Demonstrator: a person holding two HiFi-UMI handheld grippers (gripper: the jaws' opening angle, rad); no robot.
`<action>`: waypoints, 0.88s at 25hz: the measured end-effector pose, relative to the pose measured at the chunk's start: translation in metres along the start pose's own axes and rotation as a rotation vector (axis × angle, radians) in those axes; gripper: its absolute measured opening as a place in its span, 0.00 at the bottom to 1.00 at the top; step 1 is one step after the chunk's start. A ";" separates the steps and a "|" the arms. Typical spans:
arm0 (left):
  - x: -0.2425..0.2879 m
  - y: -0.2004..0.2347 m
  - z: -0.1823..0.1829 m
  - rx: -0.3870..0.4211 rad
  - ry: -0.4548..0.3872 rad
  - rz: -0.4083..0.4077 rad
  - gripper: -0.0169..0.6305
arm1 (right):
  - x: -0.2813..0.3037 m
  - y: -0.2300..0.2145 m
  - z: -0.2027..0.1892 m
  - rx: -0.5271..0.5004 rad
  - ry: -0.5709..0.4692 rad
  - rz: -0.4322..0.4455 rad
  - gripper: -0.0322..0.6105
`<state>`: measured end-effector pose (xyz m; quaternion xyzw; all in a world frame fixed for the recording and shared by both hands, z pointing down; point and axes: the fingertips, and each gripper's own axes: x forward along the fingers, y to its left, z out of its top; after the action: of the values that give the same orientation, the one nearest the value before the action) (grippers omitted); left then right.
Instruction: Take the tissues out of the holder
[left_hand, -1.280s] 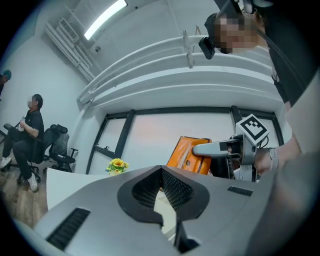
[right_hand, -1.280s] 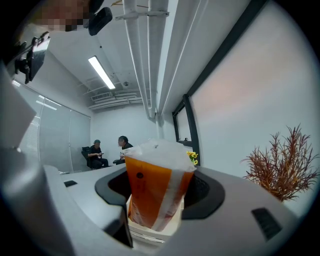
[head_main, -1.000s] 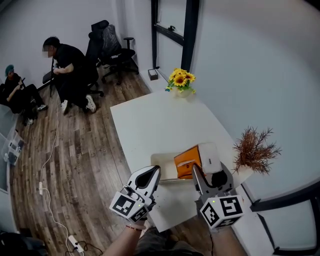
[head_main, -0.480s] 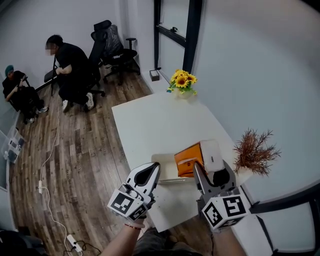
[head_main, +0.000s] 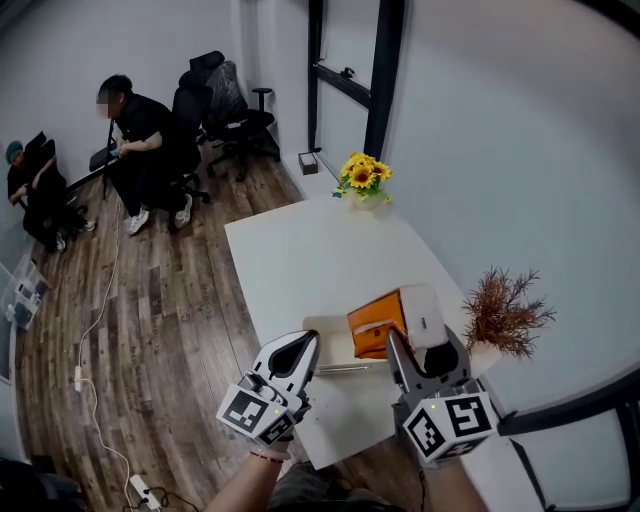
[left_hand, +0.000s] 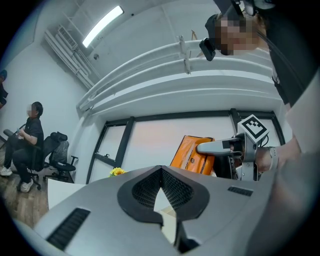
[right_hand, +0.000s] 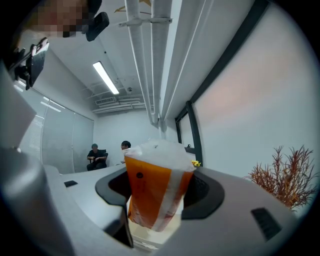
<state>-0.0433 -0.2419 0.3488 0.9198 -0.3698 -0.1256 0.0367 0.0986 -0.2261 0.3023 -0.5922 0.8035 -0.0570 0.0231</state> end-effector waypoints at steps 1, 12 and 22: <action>0.000 -0.001 0.001 -0.001 -0.004 -0.001 0.04 | -0.001 0.000 0.001 0.001 -0.002 -0.001 0.47; -0.004 -0.006 -0.002 -0.013 -0.013 0.010 0.04 | -0.007 -0.003 -0.004 0.013 0.007 -0.003 0.47; -0.010 -0.008 -0.008 -0.027 -0.004 0.021 0.04 | -0.009 -0.005 -0.006 0.045 0.010 -0.026 0.47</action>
<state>-0.0424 -0.2292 0.3569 0.9151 -0.3778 -0.1323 0.0497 0.1051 -0.2184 0.3088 -0.6017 0.7942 -0.0781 0.0315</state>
